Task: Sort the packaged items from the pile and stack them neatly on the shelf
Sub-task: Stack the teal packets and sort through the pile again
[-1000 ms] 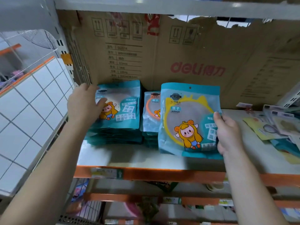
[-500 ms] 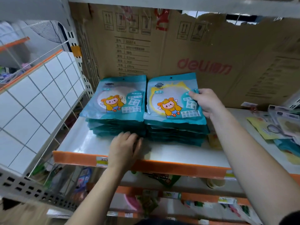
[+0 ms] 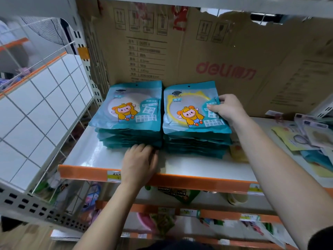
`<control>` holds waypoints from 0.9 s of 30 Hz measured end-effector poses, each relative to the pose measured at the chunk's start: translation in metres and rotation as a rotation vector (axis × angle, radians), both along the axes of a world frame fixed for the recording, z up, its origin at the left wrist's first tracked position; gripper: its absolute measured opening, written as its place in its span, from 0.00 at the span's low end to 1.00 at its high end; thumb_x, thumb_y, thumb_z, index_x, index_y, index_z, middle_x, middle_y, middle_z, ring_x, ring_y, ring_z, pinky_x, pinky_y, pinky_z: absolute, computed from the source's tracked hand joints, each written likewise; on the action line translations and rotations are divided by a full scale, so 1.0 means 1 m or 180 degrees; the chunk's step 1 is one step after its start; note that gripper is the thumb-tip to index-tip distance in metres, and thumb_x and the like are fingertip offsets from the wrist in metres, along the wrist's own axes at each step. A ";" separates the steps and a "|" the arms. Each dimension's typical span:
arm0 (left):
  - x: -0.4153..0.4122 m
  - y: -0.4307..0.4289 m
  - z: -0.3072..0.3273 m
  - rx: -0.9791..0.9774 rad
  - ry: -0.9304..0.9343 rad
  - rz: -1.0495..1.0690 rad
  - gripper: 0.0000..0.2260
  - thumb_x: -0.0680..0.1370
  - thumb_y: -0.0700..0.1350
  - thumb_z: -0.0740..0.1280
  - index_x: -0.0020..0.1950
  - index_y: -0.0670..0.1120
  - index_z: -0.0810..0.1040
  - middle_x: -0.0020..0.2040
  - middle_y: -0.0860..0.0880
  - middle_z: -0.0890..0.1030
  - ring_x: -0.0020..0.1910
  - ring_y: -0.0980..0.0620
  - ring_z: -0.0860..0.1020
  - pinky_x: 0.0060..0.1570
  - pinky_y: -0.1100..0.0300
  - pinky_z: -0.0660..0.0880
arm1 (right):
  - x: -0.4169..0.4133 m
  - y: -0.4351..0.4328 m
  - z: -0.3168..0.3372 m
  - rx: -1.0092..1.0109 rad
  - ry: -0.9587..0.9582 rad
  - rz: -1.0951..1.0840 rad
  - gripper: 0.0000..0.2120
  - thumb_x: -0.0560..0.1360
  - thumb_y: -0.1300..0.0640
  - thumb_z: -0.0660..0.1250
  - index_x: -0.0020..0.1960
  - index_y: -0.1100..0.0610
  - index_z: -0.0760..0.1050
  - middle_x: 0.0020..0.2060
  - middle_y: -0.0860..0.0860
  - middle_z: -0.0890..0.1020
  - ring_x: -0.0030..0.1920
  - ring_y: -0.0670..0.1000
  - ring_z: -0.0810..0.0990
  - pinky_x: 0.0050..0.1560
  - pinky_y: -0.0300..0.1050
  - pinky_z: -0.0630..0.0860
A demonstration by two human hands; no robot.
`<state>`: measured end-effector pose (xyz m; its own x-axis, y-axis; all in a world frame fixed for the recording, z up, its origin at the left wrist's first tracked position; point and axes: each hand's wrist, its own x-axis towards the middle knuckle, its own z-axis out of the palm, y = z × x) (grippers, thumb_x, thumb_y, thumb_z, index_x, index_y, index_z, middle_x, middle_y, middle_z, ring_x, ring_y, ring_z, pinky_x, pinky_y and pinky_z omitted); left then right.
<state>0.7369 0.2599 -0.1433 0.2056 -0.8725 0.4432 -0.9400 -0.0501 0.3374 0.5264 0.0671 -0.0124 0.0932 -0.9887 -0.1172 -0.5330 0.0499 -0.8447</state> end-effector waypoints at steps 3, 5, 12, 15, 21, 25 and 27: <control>0.000 -0.001 0.000 0.0086 -0.0083 0.0012 0.15 0.78 0.52 0.58 0.43 0.45 0.80 0.39 0.47 0.80 0.39 0.45 0.77 0.40 0.52 0.74 | -0.002 0.004 -0.004 -0.0565 0.0676 -0.0093 0.21 0.71 0.56 0.76 0.61 0.60 0.77 0.51 0.53 0.82 0.48 0.51 0.80 0.48 0.48 0.77; -0.001 -0.001 0.000 0.0136 -0.0126 0.0032 0.14 0.78 0.51 0.59 0.42 0.46 0.80 0.39 0.47 0.80 0.39 0.45 0.77 0.40 0.52 0.74 | -0.005 0.005 -0.009 -0.0568 0.0576 -0.0150 0.26 0.71 0.54 0.76 0.65 0.61 0.74 0.47 0.50 0.79 0.47 0.50 0.78 0.46 0.45 0.74; -0.022 -0.003 0.003 -0.0071 -0.0327 -0.0444 0.10 0.78 0.49 0.61 0.42 0.45 0.78 0.39 0.48 0.79 0.37 0.45 0.76 0.39 0.54 0.69 | -0.040 0.016 -0.036 -0.0310 -0.0056 -0.0431 0.19 0.77 0.47 0.67 0.63 0.57 0.78 0.57 0.51 0.82 0.54 0.50 0.81 0.52 0.47 0.78; -0.051 -0.010 0.006 0.0050 -0.0159 -0.0702 0.11 0.78 0.51 0.59 0.45 0.47 0.77 0.41 0.49 0.79 0.39 0.47 0.76 0.40 0.56 0.68 | -0.071 0.033 -0.046 -0.0408 -0.0159 -0.0618 0.11 0.77 0.48 0.66 0.57 0.51 0.80 0.51 0.48 0.84 0.53 0.50 0.81 0.56 0.55 0.79; -0.128 -0.037 0.012 0.0129 -0.0237 -0.1326 0.11 0.78 0.49 0.59 0.47 0.45 0.78 0.41 0.47 0.79 0.39 0.43 0.77 0.38 0.52 0.74 | -0.158 0.067 -0.061 -0.0488 -0.0203 -0.1025 0.04 0.75 0.50 0.67 0.47 0.47 0.79 0.42 0.49 0.83 0.45 0.53 0.81 0.53 0.60 0.79; -0.191 -0.047 0.020 0.0179 -0.0274 -0.1614 0.12 0.80 0.52 0.57 0.50 0.48 0.78 0.45 0.49 0.79 0.44 0.47 0.77 0.44 0.51 0.75 | -0.225 0.091 -0.069 -0.0504 -0.0140 -0.1236 0.04 0.77 0.53 0.66 0.49 0.48 0.79 0.43 0.50 0.82 0.46 0.54 0.82 0.52 0.60 0.79; -0.227 -0.055 0.023 0.0161 -0.0257 -0.1752 0.12 0.80 0.52 0.58 0.50 0.49 0.79 0.45 0.50 0.80 0.44 0.48 0.77 0.44 0.53 0.74 | -0.260 0.102 -0.074 -0.0565 -0.0095 -0.1336 0.05 0.77 0.53 0.66 0.51 0.49 0.79 0.44 0.49 0.82 0.47 0.53 0.81 0.52 0.58 0.79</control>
